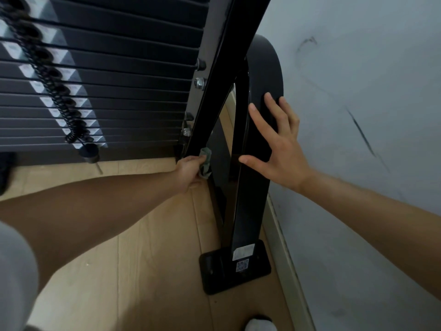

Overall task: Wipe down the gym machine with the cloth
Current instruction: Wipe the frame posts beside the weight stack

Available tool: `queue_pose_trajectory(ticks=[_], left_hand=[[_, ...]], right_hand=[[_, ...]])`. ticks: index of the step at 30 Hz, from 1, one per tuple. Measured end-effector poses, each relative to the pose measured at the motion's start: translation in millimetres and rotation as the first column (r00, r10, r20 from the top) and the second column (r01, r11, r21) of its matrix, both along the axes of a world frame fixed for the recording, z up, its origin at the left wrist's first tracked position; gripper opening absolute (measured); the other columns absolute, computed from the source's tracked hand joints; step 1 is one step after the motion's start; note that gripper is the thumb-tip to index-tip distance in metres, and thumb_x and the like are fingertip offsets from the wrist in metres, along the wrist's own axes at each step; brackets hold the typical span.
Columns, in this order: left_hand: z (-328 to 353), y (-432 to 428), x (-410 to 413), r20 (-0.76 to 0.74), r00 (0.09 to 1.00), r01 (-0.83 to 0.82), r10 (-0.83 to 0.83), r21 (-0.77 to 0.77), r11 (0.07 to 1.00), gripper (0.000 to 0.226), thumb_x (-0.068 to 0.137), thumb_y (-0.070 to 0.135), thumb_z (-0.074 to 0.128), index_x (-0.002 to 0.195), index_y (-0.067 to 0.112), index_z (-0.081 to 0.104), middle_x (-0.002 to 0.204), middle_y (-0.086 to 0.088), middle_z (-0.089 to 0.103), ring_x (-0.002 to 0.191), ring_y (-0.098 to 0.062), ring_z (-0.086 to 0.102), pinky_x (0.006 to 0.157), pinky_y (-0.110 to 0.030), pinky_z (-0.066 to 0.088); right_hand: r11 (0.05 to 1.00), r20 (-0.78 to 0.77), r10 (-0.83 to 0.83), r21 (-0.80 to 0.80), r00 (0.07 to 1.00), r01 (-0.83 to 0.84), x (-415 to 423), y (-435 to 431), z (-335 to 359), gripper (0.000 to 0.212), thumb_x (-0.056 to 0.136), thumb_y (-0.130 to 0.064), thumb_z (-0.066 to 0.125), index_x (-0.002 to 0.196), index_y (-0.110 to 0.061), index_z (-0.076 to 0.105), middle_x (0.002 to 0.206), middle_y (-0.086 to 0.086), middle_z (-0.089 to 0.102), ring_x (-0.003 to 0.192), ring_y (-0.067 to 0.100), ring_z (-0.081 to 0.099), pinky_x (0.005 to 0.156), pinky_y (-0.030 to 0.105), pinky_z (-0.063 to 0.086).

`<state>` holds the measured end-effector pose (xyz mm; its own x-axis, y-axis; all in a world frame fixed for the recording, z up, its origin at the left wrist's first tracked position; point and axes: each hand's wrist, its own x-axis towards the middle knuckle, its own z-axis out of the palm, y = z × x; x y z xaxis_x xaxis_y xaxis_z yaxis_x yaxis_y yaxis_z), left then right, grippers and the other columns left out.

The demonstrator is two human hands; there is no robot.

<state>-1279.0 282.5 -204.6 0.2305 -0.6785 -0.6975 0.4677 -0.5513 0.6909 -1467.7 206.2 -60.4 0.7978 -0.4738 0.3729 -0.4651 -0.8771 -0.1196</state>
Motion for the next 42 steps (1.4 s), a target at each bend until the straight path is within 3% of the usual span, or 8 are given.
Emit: queue_pose_trajectory(ticks=[5,9,14,20,26,30,36,42], left_hand=[[-9.6,14.4,7.3,-0.150,0.973,0.193,-0.175,0.114,0.975,0.052,0.097,0.061,0.049,0.127,0.019,0.057,0.121,-0.010,0.066,0.101,-0.027,0.068,0.099,-0.042,0.051],[-12.6,29.1,6.4,-0.283,0.929,0.285,-0.240,0.131,0.950,0.066,0.094,0.069,0.046,0.132,0.015,0.056,0.127,-0.017,0.066,0.108,-0.035,0.070,0.086,-0.039,0.056],[-15.4,33.4,4.8,-0.334,0.917,0.276,-0.220,0.129,0.953,0.075,0.091,0.070,0.049,0.138,0.012,0.052,0.129,-0.021,0.064,0.109,-0.039,0.070,0.086,-0.042,0.059],[-6.7,15.9,5.0,-0.280,0.954,0.130,-0.107,0.062,0.990,0.071,0.095,0.066,0.046,0.136,0.009,0.054,0.129,-0.017,0.061,0.112,-0.035,0.063,0.084,-0.040,0.054],[-6.4,16.2,2.0,-0.277,0.956,0.132,-0.101,0.095,0.987,0.062,0.095,0.063,0.049,0.131,0.013,0.056,0.126,-0.016,0.062,0.112,-0.037,0.063,0.087,-0.043,0.055],[-10.8,36.5,-17.6,-0.254,0.949,0.231,-0.188,0.151,0.961,0.051,0.099,0.054,0.050,0.125,0.011,0.057,0.121,-0.018,0.062,0.111,-0.035,0.065,0.095,-0.045,0.056],[-12.3,65.2,-51.3,-0.247,0.931,0.328,-0.269,0.239,0.914,0.027,0.104,0.028,0.054,0.118,0.006,0.059,0.110,-0.016,0.066,0.093,-0.028,0.070,0.064,-0.033,0.061],[5.7,58.6,-54.9,-0.072,0.978,0.205,-0.197,0.146,0.968,0.013,0.098,0.006,0.060,0.111,0.003,0.063,0.100,-0.015,0.069,0.088,-0.024,0.069,0.060,-0.028,0.060]], right_hand=[[1.000,-0.015,-0.007,-0.005,1.000,0.007,-1.1,-2.0,-0.9,0.091,0.088,-0.066,0.062,0.156,-0.013,0.034,0.164,0.019,0.015,0.151,0.044,0.005,0.124,0.029,-0.002],[1.000,-0.008,-0.006,-0.009,1.000,0.005,-0.5,-3.2,-2.8,0.091,0.088,-0.068,0.060,0.156,-0.013,0.035,0.164,0.019,0.015,0.151,0.044,0.004,0.126,0.035,0.002],[1.000,-0.009,-0.007,0.003,1.000,0.007,-1.1,-3.6,-3.9,0.093,0.086,-0.068,0.062,0.157,-0.016,0.032,0.165,0.017,0.014,0.151,0.043,0.004,0.124,0.026,-0.001],[1.000,-0.028,-0.011,0.000,1.000,0.011,-1.7,-2.2,-0.7,0.093,0.086,-0.066,0.065,0.158,-0.017,0.031,0.165,0.016,0.014,0.151,0.042,0.003,0.118,0.012,-0.007],[0.999,-0.050,-0.032,0.001,0.998,0.032,-2.2,-1.9,-0.8,0.094,0.086,-0.068,0.065,0.159,-0.021,0.028,0.167,0.011,0.011,0.152,0.038,0.002,0.116,0.035,0.014],[0.999,-0.041,-0.030,0.011,0.999,0.031,-1.8,-2.5,-2.7,0.093,0.086,-0.068,0.063,0.159,-0.022,0.028,0.167,0.010,0.011,0.152,0.038,0.002,0.115,0.036,0.016],[0.999,-0.030,-0.023,0.033,0.999,0.024,-2.9,-2.1,-1.9,0.093,0.086,-0.069,0.061,0.159,-0.021,0.028,0.167,0.010,0.010,0.152,0.039,0.001,0.115,0.039,0.017],[0.998,-0.017,-0.009,0.057,1.000,0.010,-3.2,-1.9,-1.6,0.094,0.085,-0.064,0.066,0.159,-0.024,0.026,0.167,0.008,0.009,0.153,0.037,-0.001,0.118,0.045,0.017]])
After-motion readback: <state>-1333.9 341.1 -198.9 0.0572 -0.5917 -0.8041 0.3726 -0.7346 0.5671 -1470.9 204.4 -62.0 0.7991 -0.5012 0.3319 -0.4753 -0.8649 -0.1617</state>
